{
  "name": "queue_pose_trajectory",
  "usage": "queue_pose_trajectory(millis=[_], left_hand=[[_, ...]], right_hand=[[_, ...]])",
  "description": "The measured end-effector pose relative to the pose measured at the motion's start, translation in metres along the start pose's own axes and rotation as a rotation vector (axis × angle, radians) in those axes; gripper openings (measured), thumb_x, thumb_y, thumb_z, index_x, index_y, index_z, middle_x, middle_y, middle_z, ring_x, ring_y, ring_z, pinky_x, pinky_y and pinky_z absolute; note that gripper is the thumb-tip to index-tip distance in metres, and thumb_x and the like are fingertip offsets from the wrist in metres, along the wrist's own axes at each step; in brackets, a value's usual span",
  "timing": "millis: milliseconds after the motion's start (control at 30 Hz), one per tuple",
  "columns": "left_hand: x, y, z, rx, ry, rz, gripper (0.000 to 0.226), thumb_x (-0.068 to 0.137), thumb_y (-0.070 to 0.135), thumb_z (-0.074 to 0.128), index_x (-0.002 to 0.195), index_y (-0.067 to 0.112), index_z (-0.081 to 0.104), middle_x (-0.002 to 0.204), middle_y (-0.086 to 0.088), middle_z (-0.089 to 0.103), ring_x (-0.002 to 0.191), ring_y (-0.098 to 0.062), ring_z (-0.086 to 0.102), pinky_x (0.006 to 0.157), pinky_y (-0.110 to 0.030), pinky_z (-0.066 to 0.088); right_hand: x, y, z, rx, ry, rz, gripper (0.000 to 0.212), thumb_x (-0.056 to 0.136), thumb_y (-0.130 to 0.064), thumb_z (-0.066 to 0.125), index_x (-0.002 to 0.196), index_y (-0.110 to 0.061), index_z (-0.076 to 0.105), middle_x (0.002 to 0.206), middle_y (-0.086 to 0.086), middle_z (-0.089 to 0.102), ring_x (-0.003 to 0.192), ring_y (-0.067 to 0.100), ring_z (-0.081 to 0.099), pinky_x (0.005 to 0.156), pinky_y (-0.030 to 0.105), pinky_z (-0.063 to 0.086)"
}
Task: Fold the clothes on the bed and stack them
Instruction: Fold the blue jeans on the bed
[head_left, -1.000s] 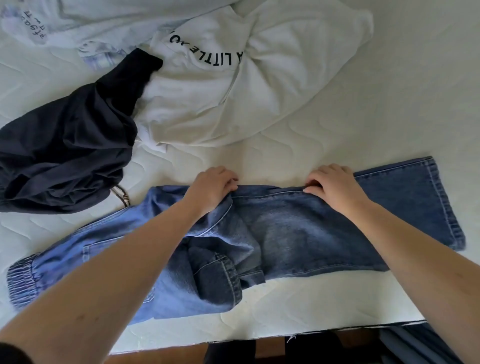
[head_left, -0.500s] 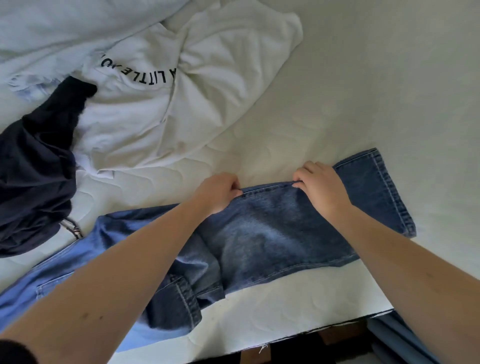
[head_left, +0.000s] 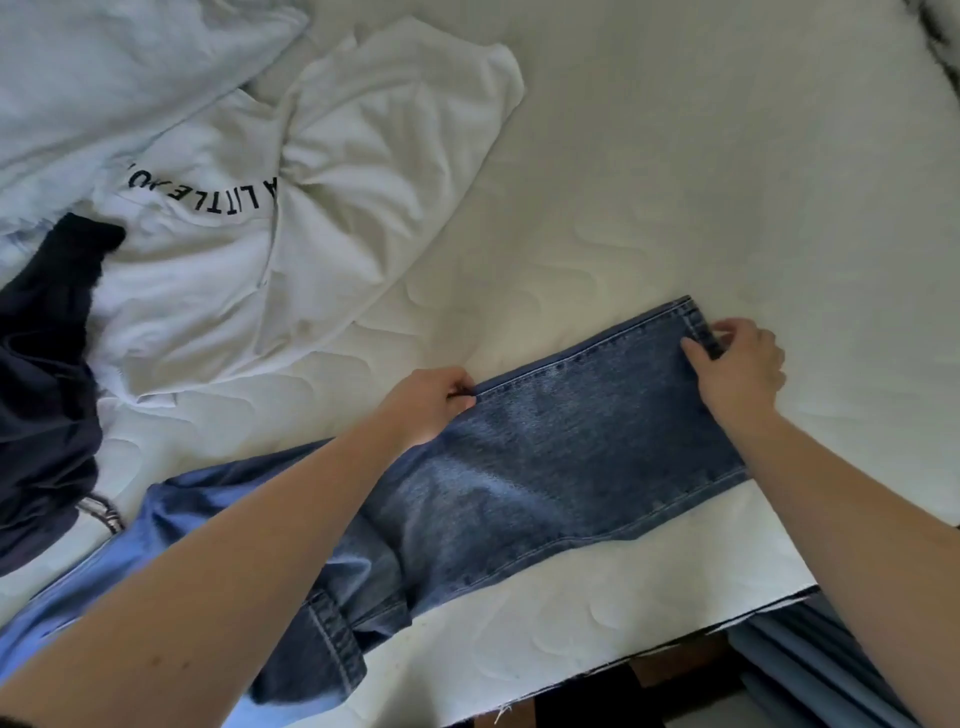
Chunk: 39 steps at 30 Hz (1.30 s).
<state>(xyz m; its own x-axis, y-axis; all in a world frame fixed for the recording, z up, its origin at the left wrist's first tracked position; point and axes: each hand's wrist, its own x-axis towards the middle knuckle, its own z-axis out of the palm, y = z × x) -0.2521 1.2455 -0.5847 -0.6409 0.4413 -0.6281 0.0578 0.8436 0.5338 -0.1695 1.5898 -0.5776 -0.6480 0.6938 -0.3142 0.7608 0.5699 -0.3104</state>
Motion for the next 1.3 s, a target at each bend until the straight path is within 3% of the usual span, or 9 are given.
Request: queue_pose_trajectory(millis=[167,367,433,600,767,867,967,1133,1300], left_hand=[[0.011,0.027,0.014,0.005,0.137,-0.004,0.007,0.096,0.021,0.057,0.102,0.017,0.056,0.095,-0.002,0.067,0.085,-0.022,0.058,0.075,-0.033,0.045],[0.012,0.033,0.030,0.023,0.278,0.033,0.007,0.097,0.019,0.056,0.101,0.018,0.050,0.093,-0.002,0.062,0.084,-0.023,0.056,0.069,-0.035,0.042],[0.012,0.031,0.033,0.054,0.272,0.061,0.020,0.093,0.019,0.062,0.111,0.014,0.055,0.104,-0.006,0.061,0.094,-0.025,0.055,0.078,-0.035,0.042],[0.013,0.027,0.031,0.271,0.301,0.025,0.032,0.089,0.039,0.065,0.108,0.014,0.059,0.108,-0.005,0.057,0.102,-0.026,0.053,0.083,-0.040,0.040],[0.011,0.020,0.006,0.279,0.085,0.070,0.047,0.088,0.060,0.052,0.100,0.015,0.057,0.095,0.001,0.053,0.089,-0.022,0.052,0.080,-0.039,0.044],[0.005,0.006,-0.018,0.209,-0.067,0.069,0.034,0.085,0.044,0.069,0.108,0.019,0.062,0.098,0.002,0.061,0.089,-0.015,0.055,0.085,-0.032,0.045],[-0.009,-0.014,-0.029,0.276,-0.144,0.014,0.044,0.082,0.031,0.077,0.120,0.015,0.062,0.110,-0.001,0.064,0.095,-0.014,0.053,0.086,-0.025,0.038],[-0.020,-0.024,-0.025,0.316,-0.064,-0.036,0.016,0.092,0.026,0.065,0.100,0.017,0.056,0.087,0.001,0.060,0.087,-0.024,0.057,0.069,-0.031,0.034],[-0.021,-0.027,-0.021,0.281,0.017,-0.067,0.016,0.095,0.026,0.060,0.106,0.020,0.050,0.083,0.003,0.058,0.076,-0.022,0.053,0.067,-0.030,0.032]], right_hand=[[0.004,0.015,-0.009,0.172,-0.049,-0.107,0.026,0.094,-0.029,0.061,0.109,-0.008,0.057,0.105,0.012,0.064,0.093,0.027,0.057,0.077,0.030,0.039],[0.016,0.021,-0.023,0.027,0.034,-0.209,0.016,0.095,-0.024,0.057,0.101,-0.010,0.052,0.098,0.009,0.055,0.086,0.028,0.054,0.074,0.038,0.041],[0.016,0.023,-0.024,0.053,0.016,-0.159,0.022,0.093,-0.025,0.061,0.107,-0.009,0.052,0.106,0.012,0.054,0.094,0.032,0.055,0.080,0.042,0.043],[0.012,0.044,-0.029,-0.091,-0.160,-0.031,0.058,0.081,-0.063,0.064,0.113,-0.015,0.054,0.111,0.009,0.057,0.104,0.033,0.055,0.087,0.044,0.047],[0.011,0.070,-0.035,-0.264,-0.367,-0.042,0.052,0.081,-0.061,0.065,0.095,-0.011,0.059,0.088,0.009,0.061,0.079,0.030,0.058,0.070,0.041,0.052],[0.011,0.074,-0.037,-0.182,-0.284,-0.061,0.040,0.087,-0.053,0.062,0.093,-0.014,0.053,0.072,0.003,0.054,0.065,0.027,0.051,0.054,0.035,0.039],[0.003,0.077,-0.034,-0.139,-0.205,-0.057,0.033,0.091,-0.048,0.059,0.092,-0.017,0.048,0.072,0.004,0.054,0.063,0.026,0.048,0.051,0.033,0.032],[-0.011,0.081,-0.022,0.006,-0.156,-0.054,0.032,0.094,-0.041,0.057,0.102,-0.011,0.050,0.088,0.009,0.056,0.074,0.025,0.047,0.058,0.035,0.032],[-0.018,0.089,-0.020,-0.051,-0.172,-0.072,0.037,0.090,-0.049,0.059,0.097,-0.014,0.051,0.084,0.003,0.052,0.074,0.025,0.048,0.057,0.034,0.033]])
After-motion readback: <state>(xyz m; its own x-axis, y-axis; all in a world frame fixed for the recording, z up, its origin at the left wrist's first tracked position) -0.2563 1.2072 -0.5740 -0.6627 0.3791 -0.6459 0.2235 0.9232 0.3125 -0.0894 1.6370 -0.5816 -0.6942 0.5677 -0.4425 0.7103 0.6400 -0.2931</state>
